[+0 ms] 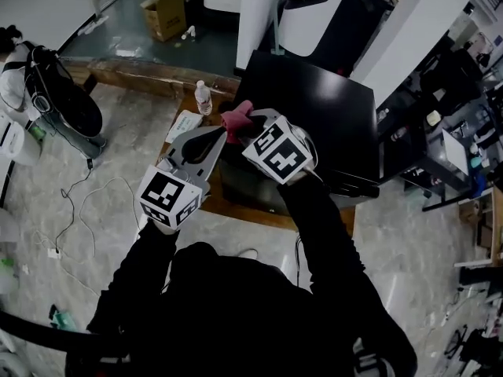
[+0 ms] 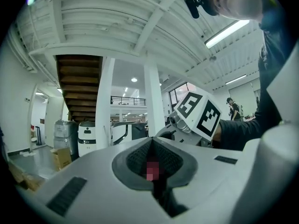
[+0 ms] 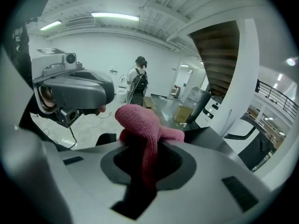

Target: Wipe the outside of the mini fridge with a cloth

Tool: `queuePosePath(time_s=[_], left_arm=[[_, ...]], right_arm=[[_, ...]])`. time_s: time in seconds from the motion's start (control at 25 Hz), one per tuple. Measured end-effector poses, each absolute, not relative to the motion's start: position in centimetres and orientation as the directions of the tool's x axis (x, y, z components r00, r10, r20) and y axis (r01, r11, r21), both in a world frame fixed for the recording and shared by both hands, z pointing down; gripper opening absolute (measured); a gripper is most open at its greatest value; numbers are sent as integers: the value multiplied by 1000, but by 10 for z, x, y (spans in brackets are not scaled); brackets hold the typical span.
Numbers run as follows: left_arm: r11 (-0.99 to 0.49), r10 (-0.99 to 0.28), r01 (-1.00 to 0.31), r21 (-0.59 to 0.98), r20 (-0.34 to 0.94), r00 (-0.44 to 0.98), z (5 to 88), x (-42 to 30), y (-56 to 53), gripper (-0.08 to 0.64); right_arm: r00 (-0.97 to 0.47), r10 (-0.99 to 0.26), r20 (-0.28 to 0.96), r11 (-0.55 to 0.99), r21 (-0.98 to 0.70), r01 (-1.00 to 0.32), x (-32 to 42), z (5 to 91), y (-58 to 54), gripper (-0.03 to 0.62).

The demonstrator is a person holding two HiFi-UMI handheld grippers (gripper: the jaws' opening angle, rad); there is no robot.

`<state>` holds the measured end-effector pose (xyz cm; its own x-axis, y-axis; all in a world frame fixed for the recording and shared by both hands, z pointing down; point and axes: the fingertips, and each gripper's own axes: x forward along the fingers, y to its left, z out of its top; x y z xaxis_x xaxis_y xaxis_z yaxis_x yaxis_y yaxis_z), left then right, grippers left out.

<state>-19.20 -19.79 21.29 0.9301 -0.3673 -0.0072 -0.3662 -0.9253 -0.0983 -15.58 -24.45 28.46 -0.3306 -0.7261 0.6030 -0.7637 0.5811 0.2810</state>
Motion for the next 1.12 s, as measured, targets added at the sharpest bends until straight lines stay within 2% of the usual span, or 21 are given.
queuePosePath(time_s=[0.2, 0.44, 0.8, 1.12], left_arm=[[-943, -316, -313, -112, 12, 949, 207, -153, -189, 2], [-980, -178, -177, -88, 2, 984, 204, -97, -167, 2], [-991, 94, 93, -92, -1, 996, 190, 4, -98, 2], [-974, 204, 203, -100, 4, 979, 191, 41, -57, 2]], right_arm=[[-338, -701, 627, 594, 252, -764, -131, 286, -226, 80], [-278, -707, 650, 526, 220, -822, -70, 293, -186, 80], [-77, -741, 667, 286, 209, -935, 69, 292, -100, 80], [81, -728, 681, 81, 203, -976, 157, 295, -24, 80]])
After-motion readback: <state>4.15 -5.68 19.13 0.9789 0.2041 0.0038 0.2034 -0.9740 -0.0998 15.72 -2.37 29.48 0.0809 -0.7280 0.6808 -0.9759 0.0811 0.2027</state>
